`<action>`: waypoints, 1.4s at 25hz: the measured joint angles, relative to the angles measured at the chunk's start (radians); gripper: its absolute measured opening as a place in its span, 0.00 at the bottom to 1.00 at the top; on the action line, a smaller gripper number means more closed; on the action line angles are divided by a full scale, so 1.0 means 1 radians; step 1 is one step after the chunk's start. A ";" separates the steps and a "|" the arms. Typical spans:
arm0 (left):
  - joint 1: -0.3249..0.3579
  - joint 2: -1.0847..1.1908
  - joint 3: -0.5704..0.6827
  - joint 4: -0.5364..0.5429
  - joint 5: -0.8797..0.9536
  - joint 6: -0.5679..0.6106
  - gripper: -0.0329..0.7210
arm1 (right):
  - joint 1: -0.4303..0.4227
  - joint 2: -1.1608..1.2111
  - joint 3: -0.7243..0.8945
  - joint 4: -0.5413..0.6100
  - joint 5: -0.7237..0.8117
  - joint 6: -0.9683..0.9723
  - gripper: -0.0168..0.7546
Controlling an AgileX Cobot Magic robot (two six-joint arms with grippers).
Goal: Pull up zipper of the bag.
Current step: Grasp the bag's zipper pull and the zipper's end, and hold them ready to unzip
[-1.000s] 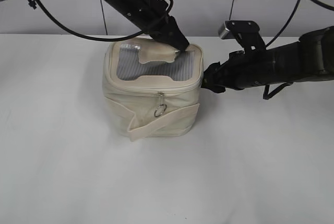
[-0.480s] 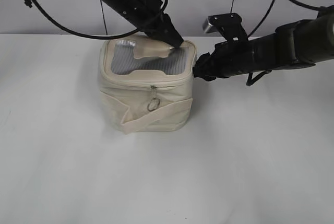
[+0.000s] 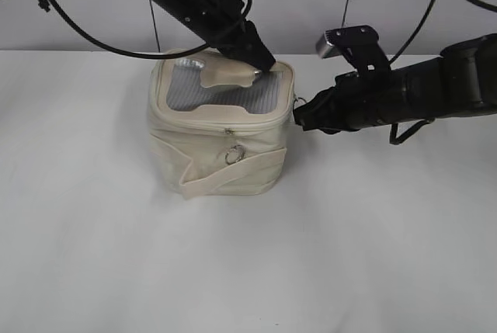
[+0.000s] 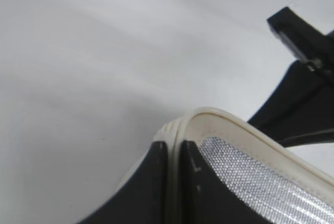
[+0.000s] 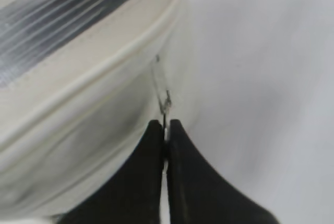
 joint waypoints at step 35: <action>-0.018 0.000 0.005 0.009 -0.073 -0.201 0.10 | 0.243 -0.220 0.178 -0.302 0.077 0.364 0.03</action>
